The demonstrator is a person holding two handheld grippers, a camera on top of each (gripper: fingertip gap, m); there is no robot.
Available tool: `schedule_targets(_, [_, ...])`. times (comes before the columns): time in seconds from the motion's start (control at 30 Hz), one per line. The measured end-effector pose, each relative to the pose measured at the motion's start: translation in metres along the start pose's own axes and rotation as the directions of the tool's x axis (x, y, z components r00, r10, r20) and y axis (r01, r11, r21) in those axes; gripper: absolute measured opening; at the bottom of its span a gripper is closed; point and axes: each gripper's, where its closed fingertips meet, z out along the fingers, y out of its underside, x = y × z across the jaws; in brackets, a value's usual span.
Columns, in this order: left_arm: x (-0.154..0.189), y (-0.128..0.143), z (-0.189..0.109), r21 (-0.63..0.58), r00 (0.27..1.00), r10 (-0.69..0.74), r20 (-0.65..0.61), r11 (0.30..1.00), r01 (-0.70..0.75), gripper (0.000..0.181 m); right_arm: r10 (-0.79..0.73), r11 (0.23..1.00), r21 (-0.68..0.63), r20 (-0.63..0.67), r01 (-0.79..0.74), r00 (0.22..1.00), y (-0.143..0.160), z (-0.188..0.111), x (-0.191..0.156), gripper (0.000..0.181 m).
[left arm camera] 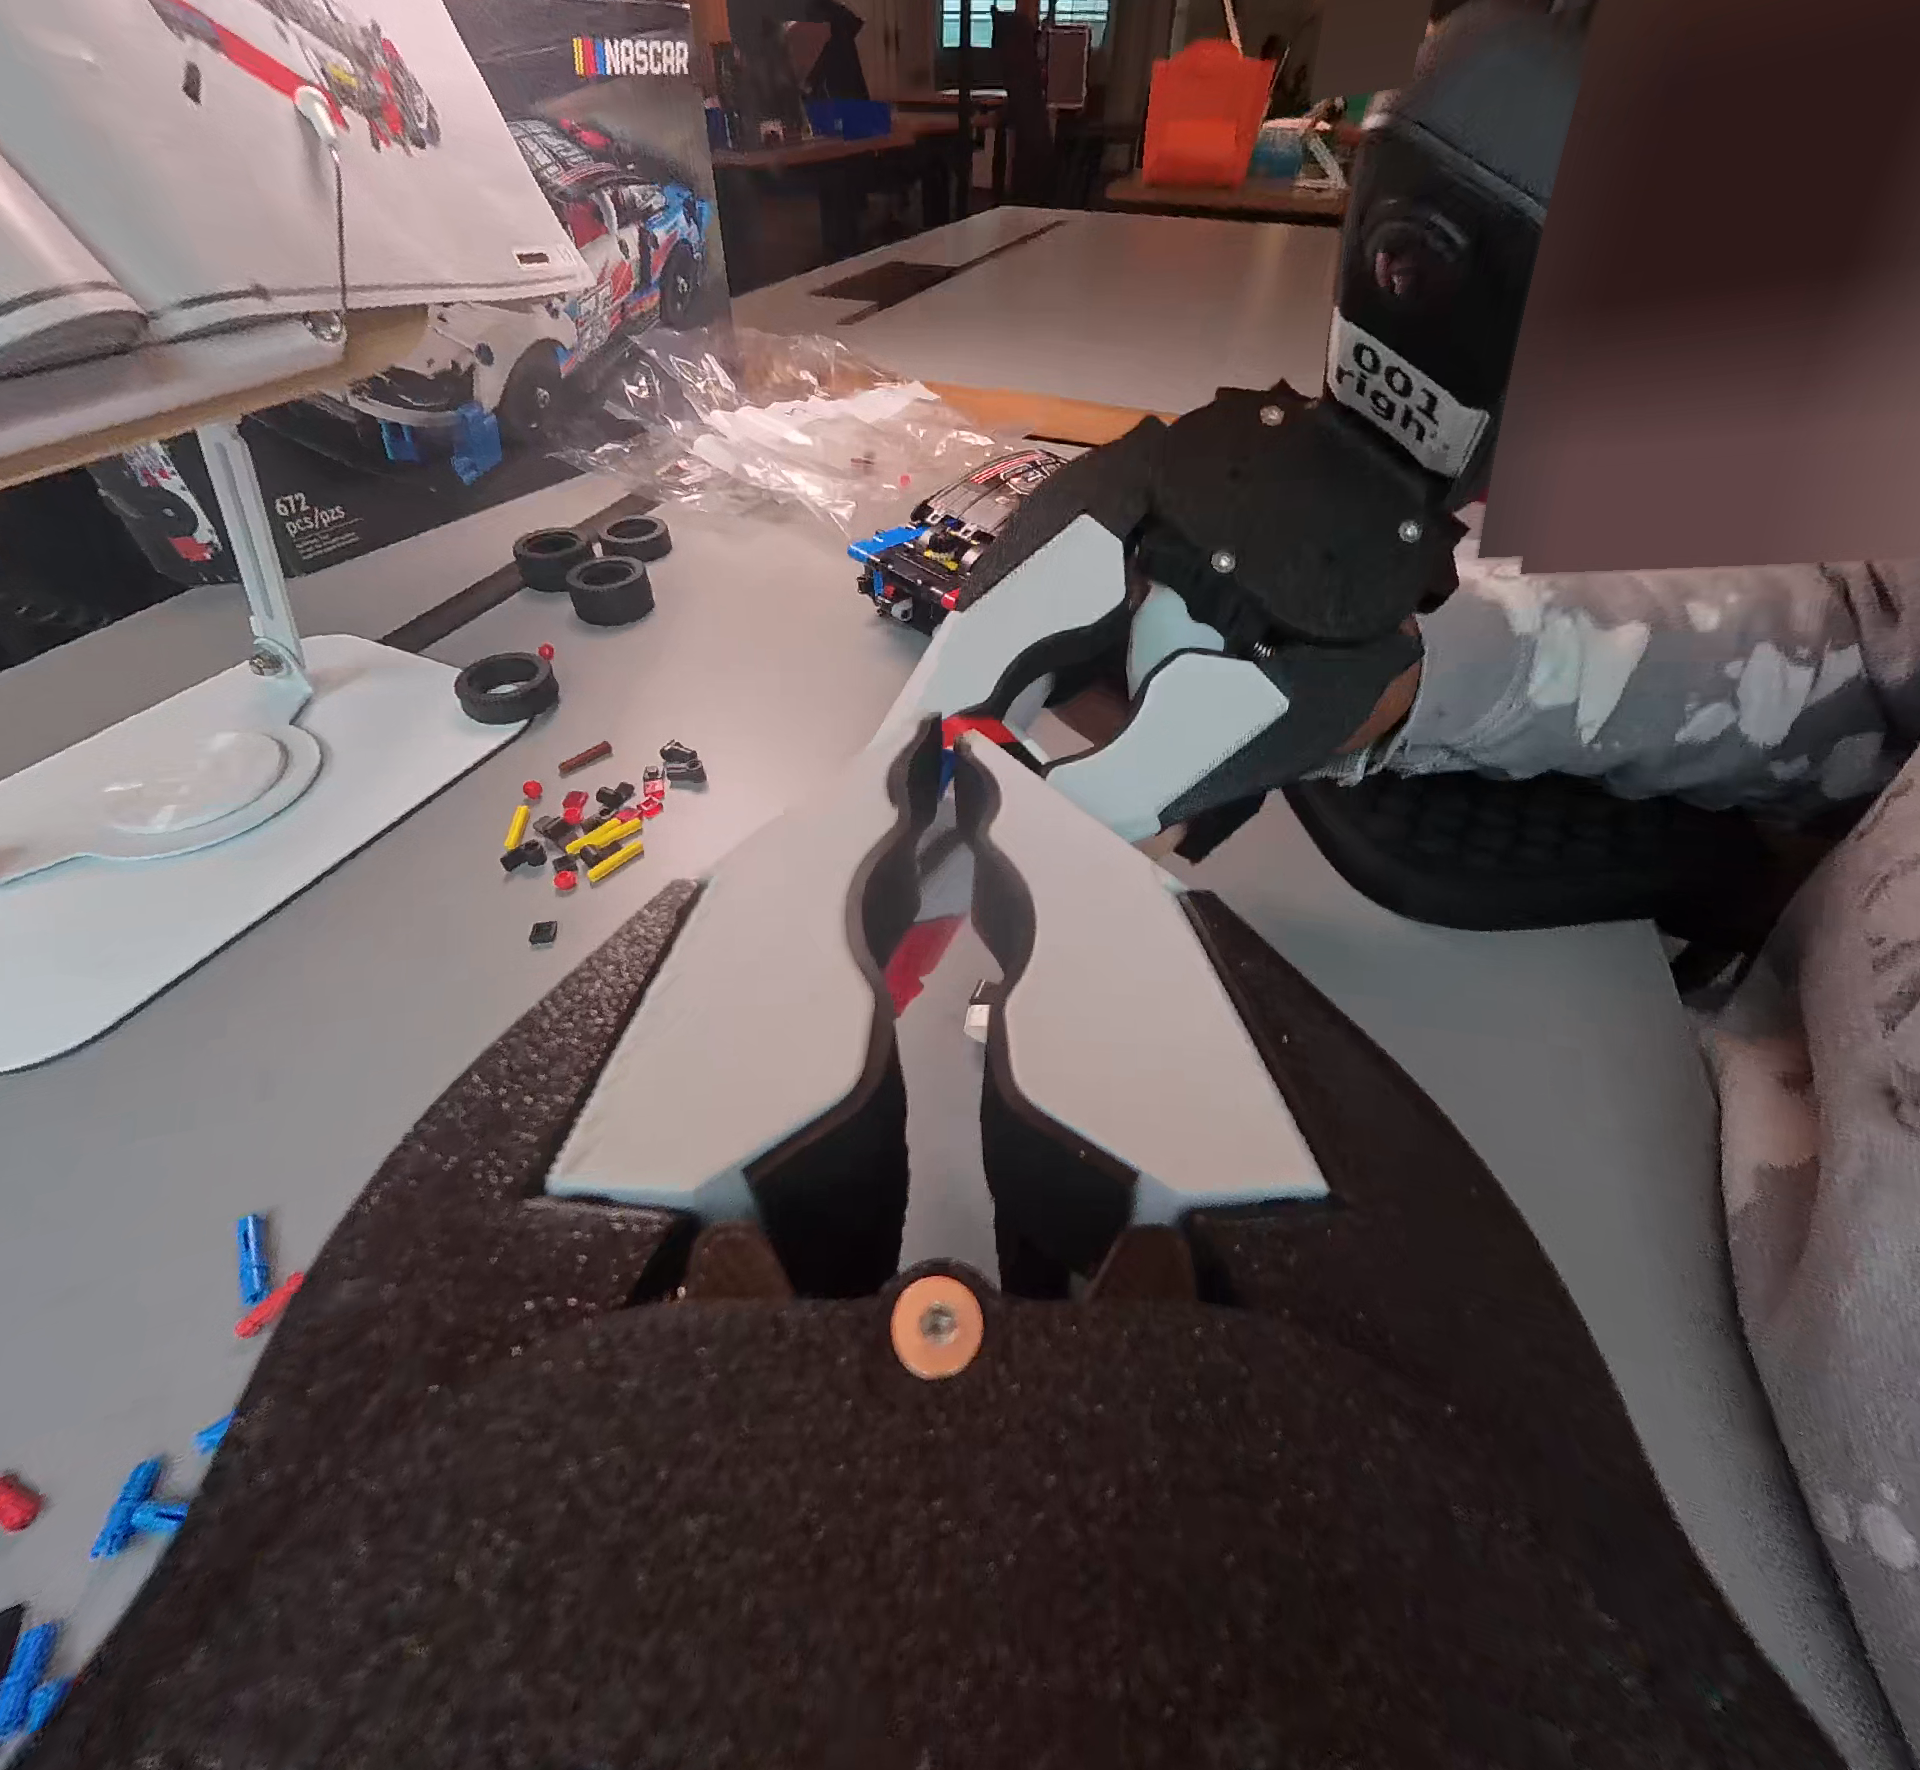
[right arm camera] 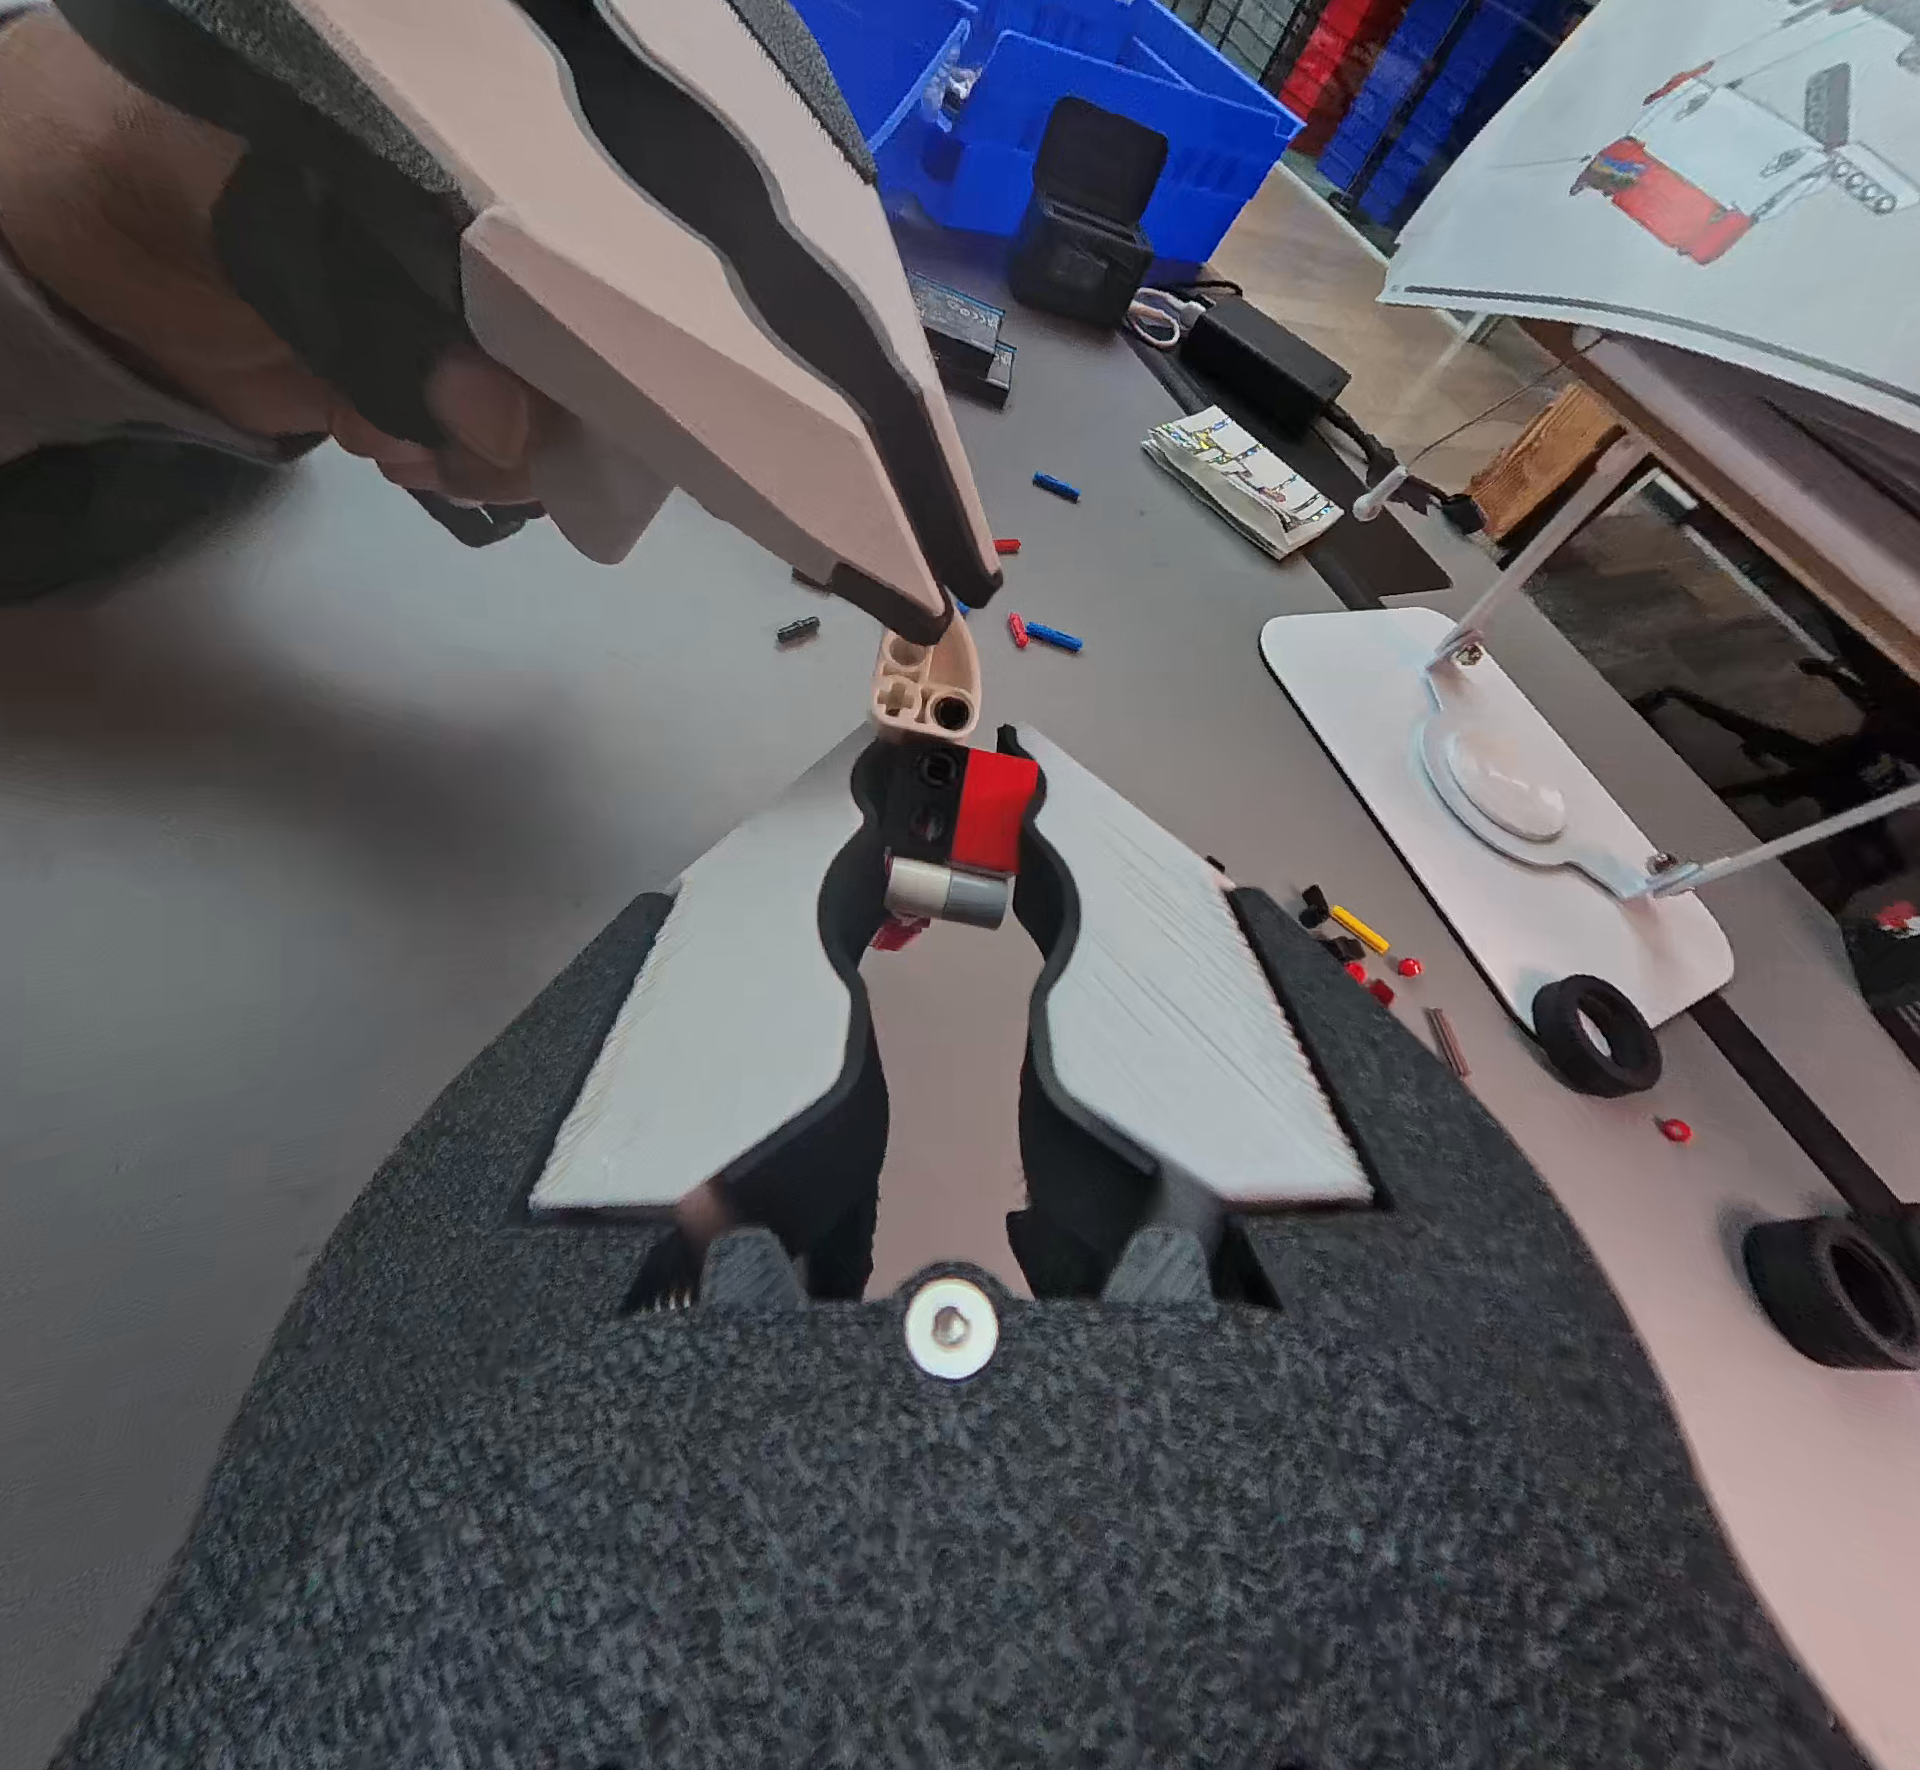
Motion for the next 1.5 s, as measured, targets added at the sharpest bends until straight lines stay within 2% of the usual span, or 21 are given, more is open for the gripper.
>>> schedule_targets(0.03, [0.000, 0.000, 0.001, 0.001, 1.000, 0.008, -0.001, 1.000, -0.008, 0.000, -0.004, 1.000, 0.000, -0.012, 0.004, 1.000, 0.000, -0.001, 0.003, 0.019])
schedule_targets(0.2, [0.001, -0.004, 0.003, 0.028, 0.998, -0.047, -0.032, 0.998, 0.048, 0.000, 0.006, 1.000, -0.025, 0.006, -0.006, 1.000, 0.003, -0.002, 0.003, 0.018])
schedule_targets(0.23, [0.003, -0.016, 0.000, 0.093, 0.996, -0.070, -0.058, 0.993, 0.075, 0.000, -0.005, 0.992, -0.127, 0.020, 0.008, 1.000, 0.022, 0.002, 0.001, 0.018])
schedule_targets(0.27, [0.001, -0.040, -0.011, 0.190, 0.990, -0.114, -0.082, 0.973, 0.128, 0.000, -0.026, 0.983, -0.180, 0.008, 0.027, 1.000, 0.043, 0.008, 0.002, 0.018])
schedule_targets(0.3, [-0.009, -0.056, -0.022, 0.234, 0.991, -0.126, -0.050, 0.963, 0.135, 0.000, -0.004, 0.992, -0.125, 0.019, 0.006, 1.000, 0.037, 0.003, 0.000, 0.018])
schedule_targets(0.33, [-0.015, -0.065, -0.029, 0.253, 0.996, -0.089, -0.014, 0.963, 0.089, 0.000, 0.071, 0.997, -0.022, 0.027, -0.071, 0.997, 0.017, -0.005, 0.001, 0.017])
schedule_targets(0.37, [-0.019, -0.065, -0.033, 0.248, 0.998, -0.064, 0.002, 0.967, 0.062, 0.000, 0.097, 0.994, 0.051, 0.010, -0.097, 0.995, 0.000, -0.013, 0.007, 0.018])
schedule_targets(0.43, [-0.033, -0.047, -0.030, 0.191, 0.991, -0.135, 0.017, 0.973, 0.129, 0.000, 0.135, 0.988, 0.076, 0.040, -0.137, 0.990, -0.010, -0.018, 0.013, 0.018])
schedule_targets(0.53, [-0.043, -0.018, -0.021, 0.123, 0.972, -0.234, 0.035, 0.966, 0.228, 0.000, 0.257, 0.949, 0.141, 0.162, -0.280, 0.953, -0.012, -0.023, 0.012, 0.017])
schedule_targets(0.67, [-0.029, -0.005, -0.011, 0.058, 0.958, -0.279, -0.066, 0.957, 0.283, 0.000, 0.474, 0.781, 0.208, 0.418, -0.589, 0.775, -0.024, -0.037, 0.010, 0.018])
schedule_targets(0.7, [-0.023, -0.003, -0.009, 0.042, 0.951, -0.291, -0.107, 0.954, 0.297, 0.006, 0.505, 0.733, 0.219, 0.461, -0.645, 0.730, -0.027, -0.041, 0.013, 0.018])
schedule_targets(0.8, [-0.004, -0.001, -0.004, -0.004, 0.889, -0.382, -0.252, 0.919, 0.393, 0.041, 0.553, 0.630, 0.217, 0.550, -0.746, 0.626, -0.029, -0.047, 0.020, 0.018])
schedule_targets(0.9, [0.006, 0.018, 0.006, -0.092, 0.872, -0.409, -0.267, 0.912, 0.400, 0.047, 0.545, 0.596, 0.225, 0.592, -0.771, 0.593, -0.033, -0.045, 0.015, 0.018])
schedule_targets(0.93, [0.014, 0.023, 0.010, -0.125, 0.872, -0.400, -0.283, 0.916, 0.380, 0.043, 0.548, 0.592, 0.222, 0.593, -0.774, 0.590, -0.034, -0.043, 0.013, 0.018])
schedule_targets(1.0, [0.020, 0.029, 0.015, -0.155, 0.891, -0.361, -0.276, 0.931, 0.330, 0.010, 0.546, 0.628, 0.211, 0.568, -0.749, 0.616, -0.030, -0.036, 0.008, 0.018])
schedule_targets(1.07, [0.020, 0.032, 0.013, -0.187, 0.898, -0.347, -0.271, 0.934, 0.305, 0.008, 0.519, 0.680, 0.203, 0.546, -0.704, 0.658, -0.026, -0.036, 0.006, 0.026])
schedule_targets(1.1, [0.020, 0.032, 0.010, -0.201, 0.891, -0.356, -0.282, 0.930, 0.308, 0.007, 0.497, 0.707, 0.199, 0.543, -0.679, 0.677, -0.024, -0.038, 0.006, 0.036])
schedule_targets(1.17, [0.018, 0.042, 0.005, -0.246, 0.896, -0.356, -0.267, 0.924, 0.293, 0.007, 0.448, 0.727, 0.210, 0.578, -0.654, 0.683, -0.027, -0.049, 0.006, 0.040])
schedule_targets(1.33, [0.023, 0.059, 0.001, -0.323, 0.889, -0.369, -0.272, 0.905, 0.277, 0.007, 0.380, 0.781, 0.209, 0.588, -0.588, 0.714, -0.019, -0.059, 0.002, 0.020])
schedule_targets(1.5, [0.024, 0.064, 0.002, -0.347, 0.893, -0.368, -0.260, 0.898, 0.269, 0.007, 0.391, 0.776, 0.203, 0.588, -0.597, 0.708, -0.014, -0.057, 0.003, 0.007])
